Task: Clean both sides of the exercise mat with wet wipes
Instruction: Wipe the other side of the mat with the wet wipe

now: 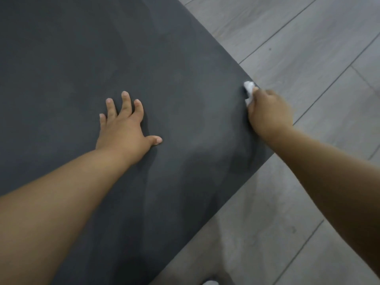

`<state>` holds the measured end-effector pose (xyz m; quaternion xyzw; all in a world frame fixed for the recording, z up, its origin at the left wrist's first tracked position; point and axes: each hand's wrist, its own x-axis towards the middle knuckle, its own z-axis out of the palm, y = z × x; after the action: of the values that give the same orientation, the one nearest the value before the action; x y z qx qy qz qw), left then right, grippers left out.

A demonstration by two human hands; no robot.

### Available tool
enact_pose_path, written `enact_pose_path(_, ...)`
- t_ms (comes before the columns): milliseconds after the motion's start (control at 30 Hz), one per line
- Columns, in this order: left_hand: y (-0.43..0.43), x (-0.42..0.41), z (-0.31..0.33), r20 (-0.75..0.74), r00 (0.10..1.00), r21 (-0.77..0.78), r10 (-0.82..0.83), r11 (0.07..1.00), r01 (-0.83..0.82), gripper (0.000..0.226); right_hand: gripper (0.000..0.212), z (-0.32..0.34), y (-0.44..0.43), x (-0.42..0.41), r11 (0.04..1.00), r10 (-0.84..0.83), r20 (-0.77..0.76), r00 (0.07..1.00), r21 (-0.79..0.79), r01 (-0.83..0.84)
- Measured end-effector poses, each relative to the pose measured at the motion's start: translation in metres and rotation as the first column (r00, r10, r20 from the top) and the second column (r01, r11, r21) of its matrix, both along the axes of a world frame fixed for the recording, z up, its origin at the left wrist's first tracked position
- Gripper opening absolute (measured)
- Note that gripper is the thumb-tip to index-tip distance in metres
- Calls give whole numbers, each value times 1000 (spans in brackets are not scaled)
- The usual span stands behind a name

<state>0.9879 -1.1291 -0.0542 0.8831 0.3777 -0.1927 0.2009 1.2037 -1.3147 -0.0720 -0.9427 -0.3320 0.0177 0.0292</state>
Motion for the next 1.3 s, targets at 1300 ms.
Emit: enact_pose_path(1300,-40,1,-6,58,975,80,-213,975,208,57,30,-3,-68,-75,991,-131,-142,981,-25,129)
